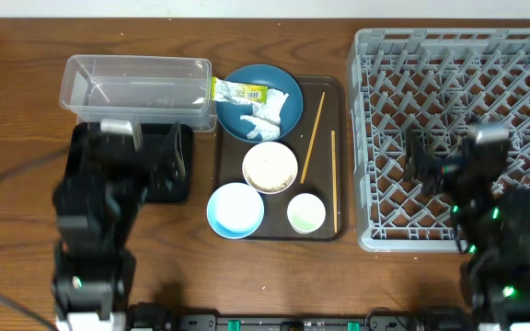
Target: Sort waste into correct bins and load items into the dishwasher rack
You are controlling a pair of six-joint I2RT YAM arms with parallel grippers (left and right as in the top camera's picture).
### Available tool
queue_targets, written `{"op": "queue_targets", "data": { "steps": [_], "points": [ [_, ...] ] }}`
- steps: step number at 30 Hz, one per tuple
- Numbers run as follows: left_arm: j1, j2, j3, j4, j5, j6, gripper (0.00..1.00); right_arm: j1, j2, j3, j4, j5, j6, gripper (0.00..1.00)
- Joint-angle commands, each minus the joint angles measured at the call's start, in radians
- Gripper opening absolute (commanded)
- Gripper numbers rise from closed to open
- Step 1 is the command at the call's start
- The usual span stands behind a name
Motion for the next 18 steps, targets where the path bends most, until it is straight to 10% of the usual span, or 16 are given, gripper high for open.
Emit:
{"op": "queue_targets", "data": {
  "steps": [1,18],
  "points": [
    [0.000,0.137,0.177,-0.113,0.010,0.024,0.88,0.005,0.101,0.178,-0.100,-0.020,-0.037,0.99],
    [-0.207,0.780,0.722,-0.635,-0.005,0.084,0.88,0.005,0.401,0.493,-0.450,-0.185,-0.041,0.99]
  ]
}}
